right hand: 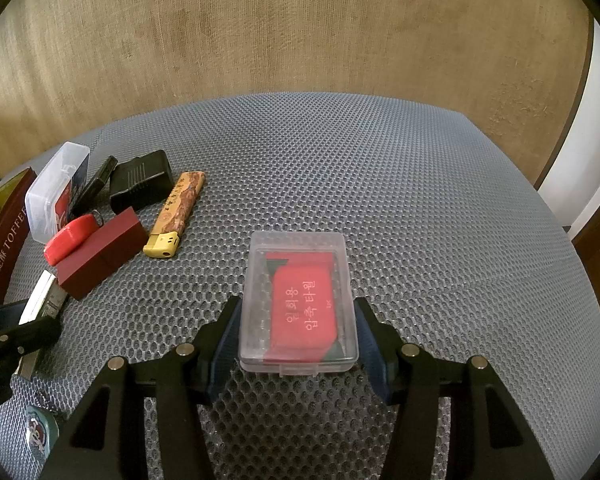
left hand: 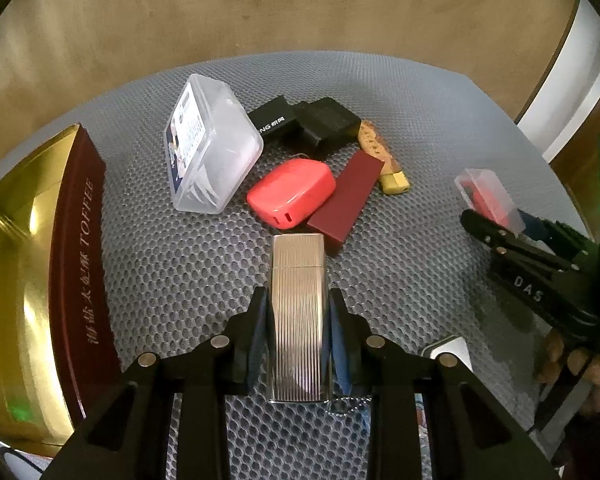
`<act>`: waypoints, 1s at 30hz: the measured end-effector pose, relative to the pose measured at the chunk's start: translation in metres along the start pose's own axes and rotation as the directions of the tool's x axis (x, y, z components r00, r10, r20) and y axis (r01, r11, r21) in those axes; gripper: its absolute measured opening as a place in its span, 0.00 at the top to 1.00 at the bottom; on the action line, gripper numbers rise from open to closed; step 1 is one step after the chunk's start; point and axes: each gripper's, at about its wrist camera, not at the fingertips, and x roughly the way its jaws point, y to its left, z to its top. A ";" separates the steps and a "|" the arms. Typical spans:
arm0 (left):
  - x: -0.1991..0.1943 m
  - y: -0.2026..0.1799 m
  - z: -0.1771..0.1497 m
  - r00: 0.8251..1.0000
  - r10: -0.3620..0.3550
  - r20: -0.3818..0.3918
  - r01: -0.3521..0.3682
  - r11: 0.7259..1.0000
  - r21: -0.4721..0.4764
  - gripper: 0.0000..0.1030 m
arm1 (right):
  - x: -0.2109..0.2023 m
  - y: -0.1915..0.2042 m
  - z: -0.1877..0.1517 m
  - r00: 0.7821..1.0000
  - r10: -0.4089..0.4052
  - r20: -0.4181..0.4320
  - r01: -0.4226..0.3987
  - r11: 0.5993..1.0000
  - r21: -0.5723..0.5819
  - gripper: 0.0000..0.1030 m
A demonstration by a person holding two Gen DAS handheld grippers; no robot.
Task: Organize rigid objects
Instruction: 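Carry the silver lighter into the gold tin tray and open the left tool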
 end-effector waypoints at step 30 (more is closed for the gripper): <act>-0.089 0.080 0.013 0.990 0.100 0.102 -0.087 0.989 -0.124 0.75 | 0.000 0.000 0.000 1.000 -0.001 0.000 0.001 1.000 0.000 0.45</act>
